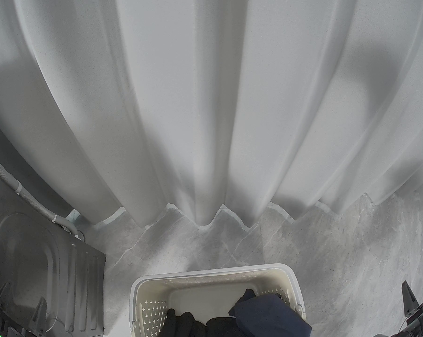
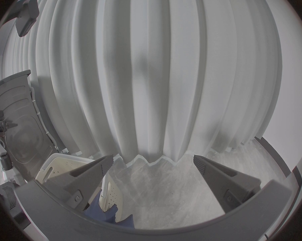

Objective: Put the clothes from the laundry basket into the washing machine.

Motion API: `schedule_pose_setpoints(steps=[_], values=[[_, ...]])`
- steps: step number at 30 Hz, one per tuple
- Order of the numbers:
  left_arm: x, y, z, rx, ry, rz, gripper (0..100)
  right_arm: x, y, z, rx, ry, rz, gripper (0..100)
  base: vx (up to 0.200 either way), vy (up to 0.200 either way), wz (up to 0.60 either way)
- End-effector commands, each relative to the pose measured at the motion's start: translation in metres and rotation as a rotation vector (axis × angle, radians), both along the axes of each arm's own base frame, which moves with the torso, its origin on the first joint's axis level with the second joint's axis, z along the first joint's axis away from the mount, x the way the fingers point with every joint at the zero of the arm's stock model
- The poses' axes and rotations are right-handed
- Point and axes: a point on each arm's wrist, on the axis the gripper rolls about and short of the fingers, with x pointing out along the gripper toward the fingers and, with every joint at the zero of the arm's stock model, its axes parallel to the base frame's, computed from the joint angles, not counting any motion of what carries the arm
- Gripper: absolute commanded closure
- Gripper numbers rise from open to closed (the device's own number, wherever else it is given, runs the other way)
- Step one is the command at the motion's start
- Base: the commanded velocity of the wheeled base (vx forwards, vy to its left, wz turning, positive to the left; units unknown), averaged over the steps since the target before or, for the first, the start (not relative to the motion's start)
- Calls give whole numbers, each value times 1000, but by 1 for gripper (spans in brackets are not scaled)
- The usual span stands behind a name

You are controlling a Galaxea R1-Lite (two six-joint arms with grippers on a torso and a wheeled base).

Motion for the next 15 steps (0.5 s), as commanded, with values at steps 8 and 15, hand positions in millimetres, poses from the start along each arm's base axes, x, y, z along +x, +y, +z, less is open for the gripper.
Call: schedule_pose_setpoints(steps=[8, 15], values=[[0, 0, -4, -2, 4, 0, 0, 1, 0, -5, 0, 15, 0, 0, 0, 0, 0], [0, 0, -4, 0, 4, 0, 0, 1, 0, -5, 0, 15, 0, 0, -29, 0, 0]])
